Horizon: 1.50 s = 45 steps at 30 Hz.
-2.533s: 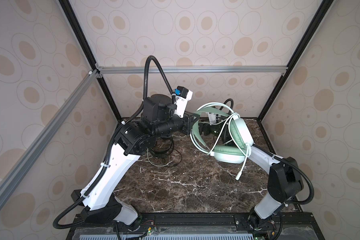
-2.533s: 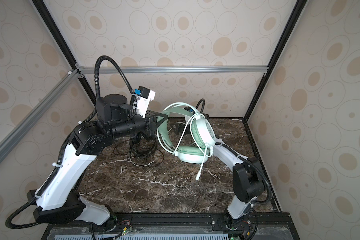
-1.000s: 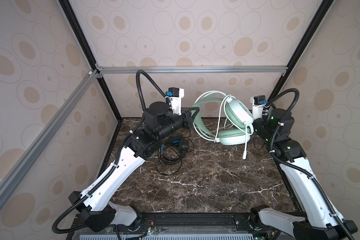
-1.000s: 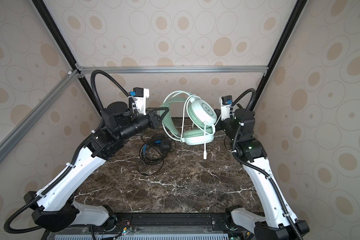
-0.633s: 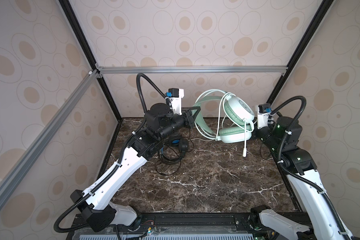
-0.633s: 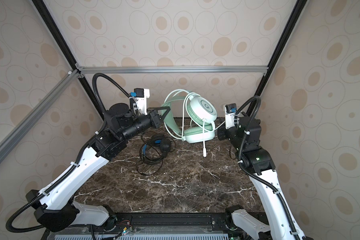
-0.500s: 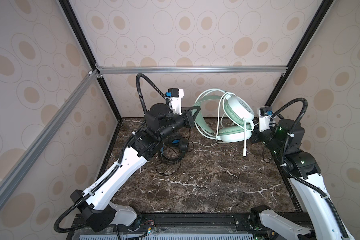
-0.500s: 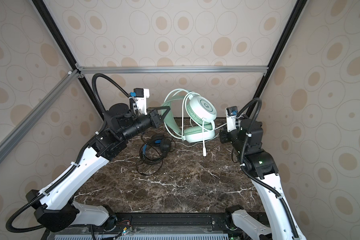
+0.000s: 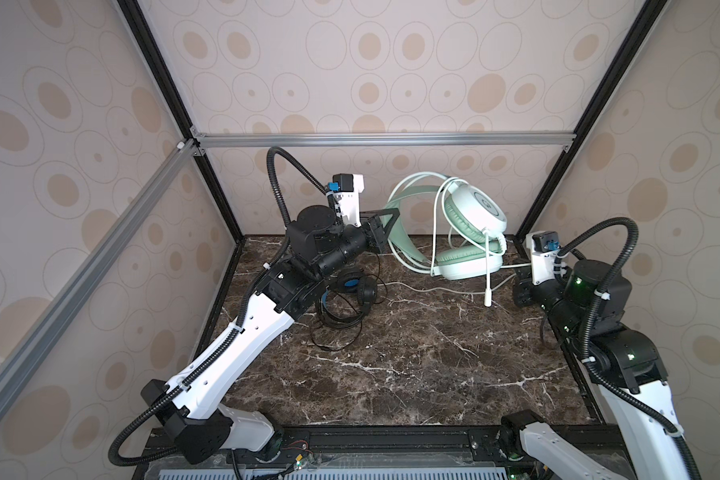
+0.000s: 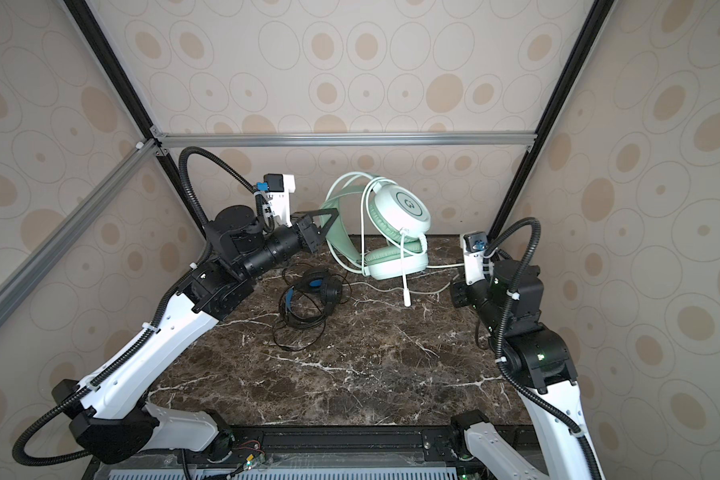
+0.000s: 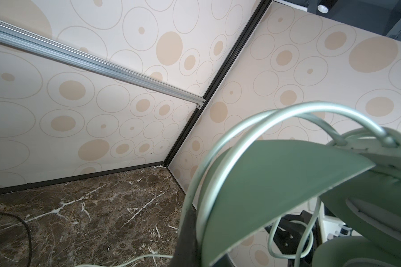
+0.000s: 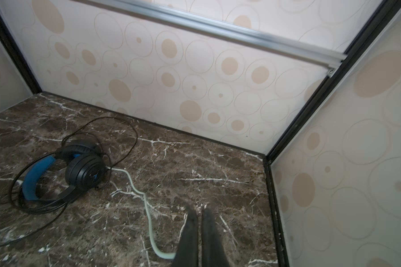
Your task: Wrap the headphones
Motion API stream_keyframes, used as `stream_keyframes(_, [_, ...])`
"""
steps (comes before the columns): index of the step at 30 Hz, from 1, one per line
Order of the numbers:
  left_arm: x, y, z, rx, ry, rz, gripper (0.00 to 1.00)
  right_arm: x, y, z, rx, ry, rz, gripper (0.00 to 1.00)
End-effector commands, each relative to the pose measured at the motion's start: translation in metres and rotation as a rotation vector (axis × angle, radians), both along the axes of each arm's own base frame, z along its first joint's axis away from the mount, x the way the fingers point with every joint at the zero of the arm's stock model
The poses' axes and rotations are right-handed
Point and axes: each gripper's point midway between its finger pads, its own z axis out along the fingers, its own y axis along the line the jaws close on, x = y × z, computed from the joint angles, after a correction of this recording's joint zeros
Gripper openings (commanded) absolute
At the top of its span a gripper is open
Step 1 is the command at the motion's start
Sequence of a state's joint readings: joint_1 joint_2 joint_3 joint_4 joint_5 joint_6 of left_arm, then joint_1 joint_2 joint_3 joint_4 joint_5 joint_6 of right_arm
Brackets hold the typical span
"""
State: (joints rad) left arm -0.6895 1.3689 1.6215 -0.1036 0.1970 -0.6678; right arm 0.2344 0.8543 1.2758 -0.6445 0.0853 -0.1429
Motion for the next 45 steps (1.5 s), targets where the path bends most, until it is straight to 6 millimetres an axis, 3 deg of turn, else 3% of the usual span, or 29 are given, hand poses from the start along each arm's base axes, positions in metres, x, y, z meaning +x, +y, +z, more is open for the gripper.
stream_keyframes(1, [-0.008, 0.012, 0.045, -0.155, -0.071, -0.005, 0.00, 0.003, 0.019, -0.016, 0.082, 0.038, 0.076, 0.00])
stream_keyframes(10, [0.004, 0.025, 0.052, -0.256, -0.062, 0.044, 0.00, 0.010, 0.040, -0.068, 0.159, 0.129, 0.145, 0.00])
stream_keyframes(23, [0.043, 0.056, 0.037, -0.437, 0.043, 0.242, 0.00, -0.017, 0.084, -0.110, 0.073, 0.212, 0.256, 0.00])
stream_keyframes(34, [0.071, 0.087, -0.003, -0.451, 0.116, 0.505, 0.00, -0.018, 0.114, -0.129, -0.085, 0.245, 0.306, 0.00])
stream_keyframes(39, [0.084, 0.091, -0.024, -0.345, 0.115, 0.606, 0.00, -0.026, 0.125, -0.126, -0.160, 0.242, 0.342, 0.00])
stream_keyframes(45, [0.097, 0.097, -0.057, -0.098, 0.092, 0.773, 0.00, -0.040, 0.139, -0.112, -0.236, 0.218, 0.397, 0.00])
